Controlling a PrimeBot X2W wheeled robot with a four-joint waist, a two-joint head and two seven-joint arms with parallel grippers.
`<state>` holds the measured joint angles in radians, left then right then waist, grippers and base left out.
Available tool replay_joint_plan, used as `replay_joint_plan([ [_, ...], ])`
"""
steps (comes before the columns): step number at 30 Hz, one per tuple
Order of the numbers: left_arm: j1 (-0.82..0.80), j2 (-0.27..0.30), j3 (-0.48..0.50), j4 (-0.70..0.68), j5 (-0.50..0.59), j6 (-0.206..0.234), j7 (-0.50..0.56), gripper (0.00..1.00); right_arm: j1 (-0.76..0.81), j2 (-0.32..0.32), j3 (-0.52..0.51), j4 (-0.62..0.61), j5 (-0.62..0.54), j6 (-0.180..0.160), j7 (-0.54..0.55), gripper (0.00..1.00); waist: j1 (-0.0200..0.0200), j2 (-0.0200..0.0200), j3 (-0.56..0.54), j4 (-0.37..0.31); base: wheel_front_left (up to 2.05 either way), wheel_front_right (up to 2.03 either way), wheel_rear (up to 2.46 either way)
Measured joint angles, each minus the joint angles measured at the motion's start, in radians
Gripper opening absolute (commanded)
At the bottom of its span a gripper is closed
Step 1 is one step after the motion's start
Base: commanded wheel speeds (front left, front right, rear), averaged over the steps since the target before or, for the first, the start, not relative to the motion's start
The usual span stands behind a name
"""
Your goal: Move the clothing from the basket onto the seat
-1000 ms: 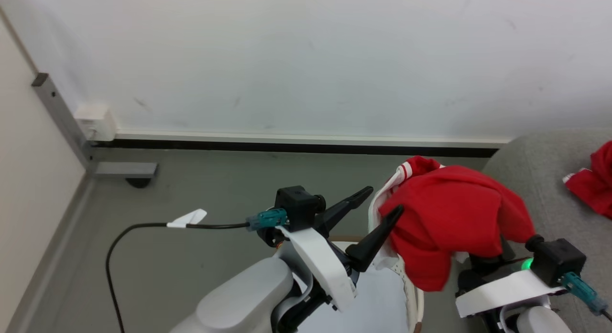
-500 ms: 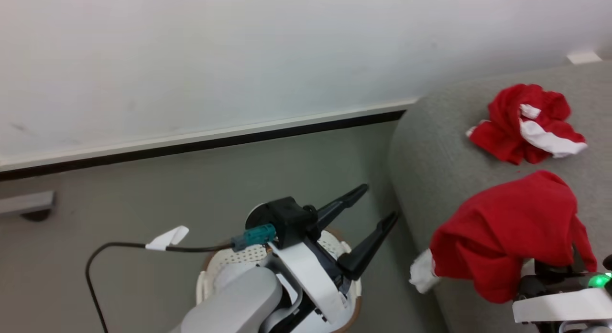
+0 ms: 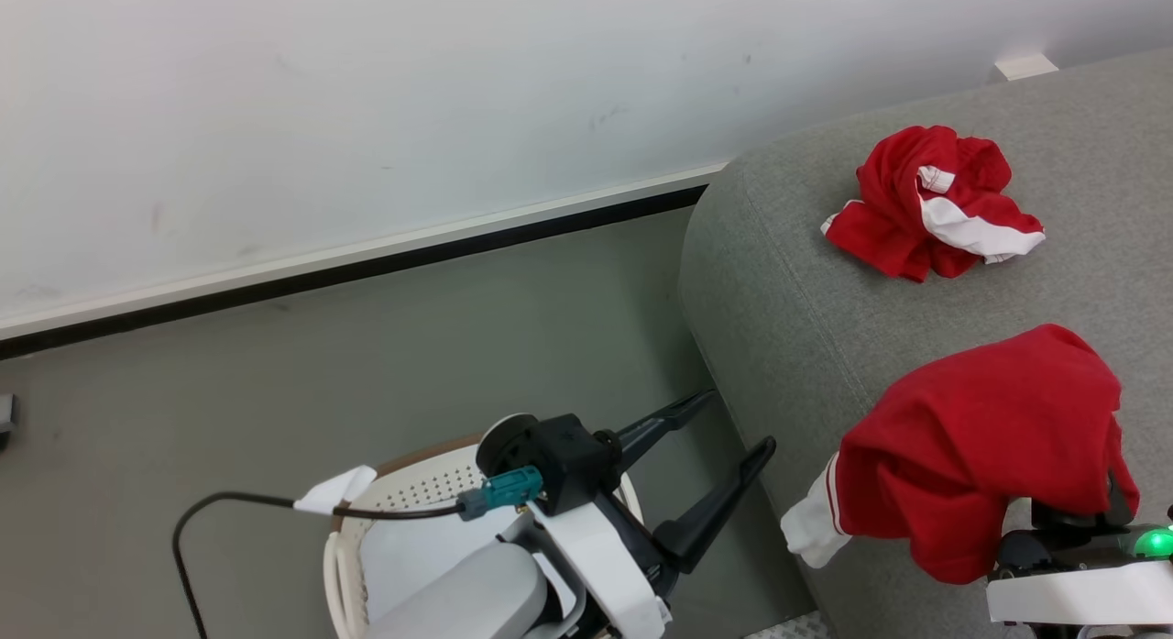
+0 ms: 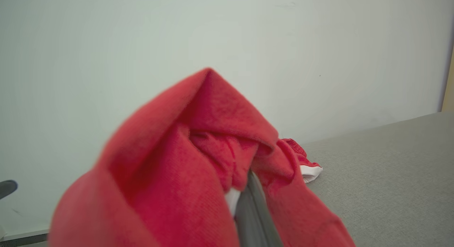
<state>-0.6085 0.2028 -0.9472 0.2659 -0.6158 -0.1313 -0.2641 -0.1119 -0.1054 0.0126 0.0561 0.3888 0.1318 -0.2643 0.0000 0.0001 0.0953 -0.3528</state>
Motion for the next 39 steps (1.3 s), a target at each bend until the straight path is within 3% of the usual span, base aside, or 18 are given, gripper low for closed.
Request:
replay_joint_plan([
  [5,0.002,-0.002,0.002,0.002,0.0,0.0,0.0,1.0,-0.014,-0.033,0.018,-0.006,-0.012,0.0,0.0,0.0,0.0,0.0,0.004,0.012,0.0,0.0,0.0],
  [14,0.009,-0.001,0.008,0.001,0.0,0.0,0.0,1.0,-0.17,-0.212,0.003,-0.018,-0.052,0.0,0.008,0.0,-0.0001,0.0,0.042,0.035,0.0,0.0,0.0],
  [21,-0.007,0.038,0.014,-0.027,0.0,0.0,0.0,1.0,-0.277,-0.305,-0.175,-0.016,-0.059,0.0,0.036,0.0,-0.0001,0.0,0.13,0.064,0.0,0.0,0.0],
  [26,-0.035,0.103,0.039,-0.056,0.009,0.0,0.0,1.0,-0.322,-0.316,-0.361,-0.002,-0.049,0.0,0.052,0.0,0.0,0.0,0.226,0.09,0.0,0.0,0.0],
  [32,-0.048,0.165,0.073,-0.105,0.01,0.0,0.0,1.0,-0.399,-0.338,-0.51,0.123,-0.036,0.0,0.086,0.0,0.0001,0.0,0.358,0.12,0.0,0.0,0.0],
  [39,-0.063,0.192,0.099,-0.139,0.01,0.0,0.0,1.0,-0.477,-0.371,-0.587,0.412,-0.129,0.0,0.184,0.0,0.0002,0.0,0.483,0.163,0.0,0.0,0.0],
])
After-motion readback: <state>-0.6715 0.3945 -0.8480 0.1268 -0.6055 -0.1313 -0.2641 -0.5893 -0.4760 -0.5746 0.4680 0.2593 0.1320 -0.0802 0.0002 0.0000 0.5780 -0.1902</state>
